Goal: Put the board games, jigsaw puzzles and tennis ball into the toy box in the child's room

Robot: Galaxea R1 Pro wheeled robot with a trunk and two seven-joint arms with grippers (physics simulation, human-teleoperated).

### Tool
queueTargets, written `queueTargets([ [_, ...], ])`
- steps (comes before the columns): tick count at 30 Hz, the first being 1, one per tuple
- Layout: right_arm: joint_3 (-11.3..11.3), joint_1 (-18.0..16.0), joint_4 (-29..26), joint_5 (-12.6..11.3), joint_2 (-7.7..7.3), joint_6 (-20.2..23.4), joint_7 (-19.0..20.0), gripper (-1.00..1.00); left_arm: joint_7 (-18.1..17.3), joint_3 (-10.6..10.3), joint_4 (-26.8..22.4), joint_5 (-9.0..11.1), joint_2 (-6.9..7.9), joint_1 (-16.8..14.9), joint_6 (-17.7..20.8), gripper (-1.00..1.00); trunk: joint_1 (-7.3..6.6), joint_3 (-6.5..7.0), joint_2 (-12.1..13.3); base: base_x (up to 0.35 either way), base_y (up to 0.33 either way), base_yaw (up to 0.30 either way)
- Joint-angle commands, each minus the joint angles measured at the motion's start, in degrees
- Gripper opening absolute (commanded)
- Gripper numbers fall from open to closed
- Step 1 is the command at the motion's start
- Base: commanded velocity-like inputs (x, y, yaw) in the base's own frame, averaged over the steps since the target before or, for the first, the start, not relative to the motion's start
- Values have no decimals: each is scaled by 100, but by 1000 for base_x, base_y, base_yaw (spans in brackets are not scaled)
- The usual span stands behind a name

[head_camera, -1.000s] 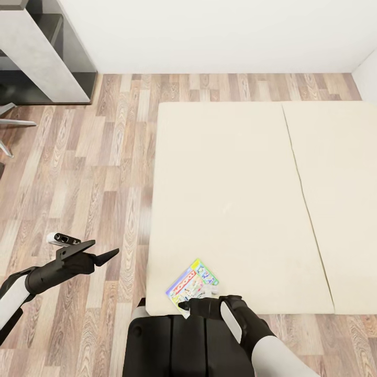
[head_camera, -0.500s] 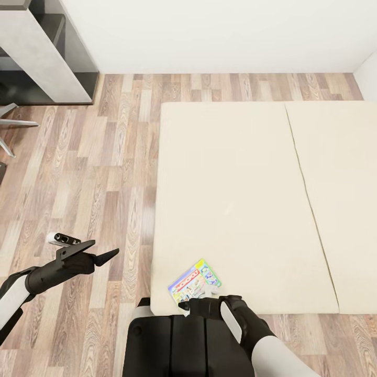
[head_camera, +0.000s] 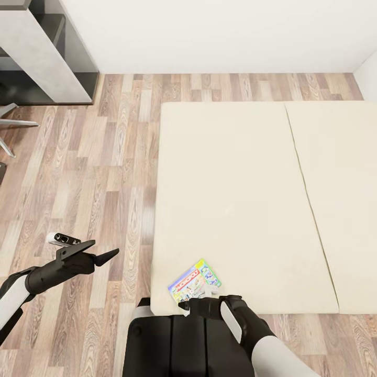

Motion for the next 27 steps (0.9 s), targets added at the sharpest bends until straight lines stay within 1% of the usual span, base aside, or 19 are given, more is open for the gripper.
queueTargets([
  [1, 2, -1, -7, -33, 0, 34, -8, 100, -12, -12, 2, 20, 6, -3, 27, 100, 3, -6, -9, 0, 0, 0],
  [22, -6, -4, -23, -39, 0, 62, -23, 100, -12, -12, 2, 20, 6, -3, 27, 100, 3, -6, -9, 0, 0, 0],
  [27, -14, -3, -45, -39, 0, 103, -96, 100, -12, -12, 2, 24, 11, -3, 27, 100, 3, -6, -9, 0, 0, 0],
])
